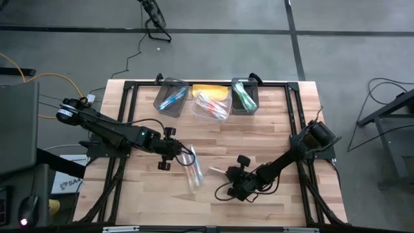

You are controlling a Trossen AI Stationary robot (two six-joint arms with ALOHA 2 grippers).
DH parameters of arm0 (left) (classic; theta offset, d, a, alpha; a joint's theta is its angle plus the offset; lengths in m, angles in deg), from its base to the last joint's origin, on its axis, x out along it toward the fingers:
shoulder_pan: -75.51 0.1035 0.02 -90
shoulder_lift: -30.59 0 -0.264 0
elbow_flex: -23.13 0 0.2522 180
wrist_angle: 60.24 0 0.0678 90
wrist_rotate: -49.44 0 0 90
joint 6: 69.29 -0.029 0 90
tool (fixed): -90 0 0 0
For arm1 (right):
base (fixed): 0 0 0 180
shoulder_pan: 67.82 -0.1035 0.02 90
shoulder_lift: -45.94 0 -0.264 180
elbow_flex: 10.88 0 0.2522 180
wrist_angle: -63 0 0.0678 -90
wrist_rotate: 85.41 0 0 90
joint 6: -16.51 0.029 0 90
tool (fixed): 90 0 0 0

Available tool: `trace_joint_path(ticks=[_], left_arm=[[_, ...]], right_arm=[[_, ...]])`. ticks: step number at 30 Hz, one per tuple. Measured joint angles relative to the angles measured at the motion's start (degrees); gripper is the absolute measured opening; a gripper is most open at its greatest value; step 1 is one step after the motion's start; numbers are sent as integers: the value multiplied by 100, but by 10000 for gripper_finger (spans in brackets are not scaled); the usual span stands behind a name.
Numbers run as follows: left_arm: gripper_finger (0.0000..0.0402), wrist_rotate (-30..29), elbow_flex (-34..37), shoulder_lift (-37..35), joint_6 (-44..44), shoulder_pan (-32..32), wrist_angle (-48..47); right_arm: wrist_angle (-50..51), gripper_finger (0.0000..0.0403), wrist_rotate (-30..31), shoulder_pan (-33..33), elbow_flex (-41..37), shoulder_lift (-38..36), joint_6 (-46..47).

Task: Pick & Place Toothbrushes
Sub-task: Put the orange toothbrush into the transparent bin

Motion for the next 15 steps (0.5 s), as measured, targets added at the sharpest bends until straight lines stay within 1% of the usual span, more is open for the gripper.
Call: trace_joint_path(ticks=[4,6,10,12,15], left_arm=[[120,-2,-2,-15,49,-4,-46],[120,-2,-2,-15,44,-4,-48],[120,-30,-2,-15,27,-4,-49],[120,-45,55,-20,29,-4,35],[120,-46,198,-20,67,-2,44]], right_arm=[[387,12,13,216,2,-407,-55],[462,10,39,434,1,-640,-330],[442,10,18,1172,21,-1128,-747],[421,10,-109,1627,64,-1366,-910],[378,10,-377,2296,174,-1609,-1527]])
